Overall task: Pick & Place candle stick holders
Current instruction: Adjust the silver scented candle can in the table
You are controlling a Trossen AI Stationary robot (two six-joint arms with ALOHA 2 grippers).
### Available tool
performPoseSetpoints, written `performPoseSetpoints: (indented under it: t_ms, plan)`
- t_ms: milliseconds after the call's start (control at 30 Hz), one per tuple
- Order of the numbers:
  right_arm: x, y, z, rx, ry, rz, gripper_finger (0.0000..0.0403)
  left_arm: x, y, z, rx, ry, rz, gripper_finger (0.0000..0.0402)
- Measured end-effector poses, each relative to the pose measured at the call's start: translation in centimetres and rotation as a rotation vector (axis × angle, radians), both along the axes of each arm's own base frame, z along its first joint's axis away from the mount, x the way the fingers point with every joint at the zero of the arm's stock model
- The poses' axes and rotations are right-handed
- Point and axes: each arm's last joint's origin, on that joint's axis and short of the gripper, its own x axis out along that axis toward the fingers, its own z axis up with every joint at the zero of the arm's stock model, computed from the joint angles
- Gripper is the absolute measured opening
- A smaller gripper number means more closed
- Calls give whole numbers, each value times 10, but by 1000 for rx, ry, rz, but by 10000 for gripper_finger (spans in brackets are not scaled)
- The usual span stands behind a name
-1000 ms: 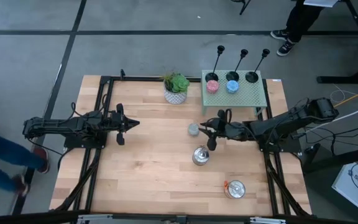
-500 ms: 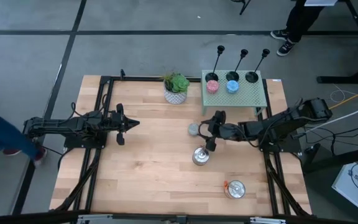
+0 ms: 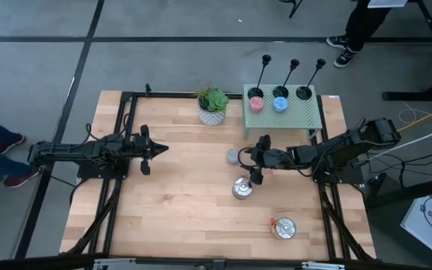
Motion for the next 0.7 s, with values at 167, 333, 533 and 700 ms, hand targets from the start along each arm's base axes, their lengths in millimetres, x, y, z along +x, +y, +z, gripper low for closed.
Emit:
performPoseSetpoints:
  t_ms: [167,333,533,700]
  plan:
    - [-4,-1,-4,27,50,-26,290,0,0,0,0,0,0,10]
    - [-7,0,-8,79,78,-68,278,0,0,0,0,0,0,13]
    - [-7,8,-7,129,66,-38,267,0,0,0,0,0,0,8]
    - [-6,14,-6,152,44,-23,260,0,0,0,0,0,0,10]
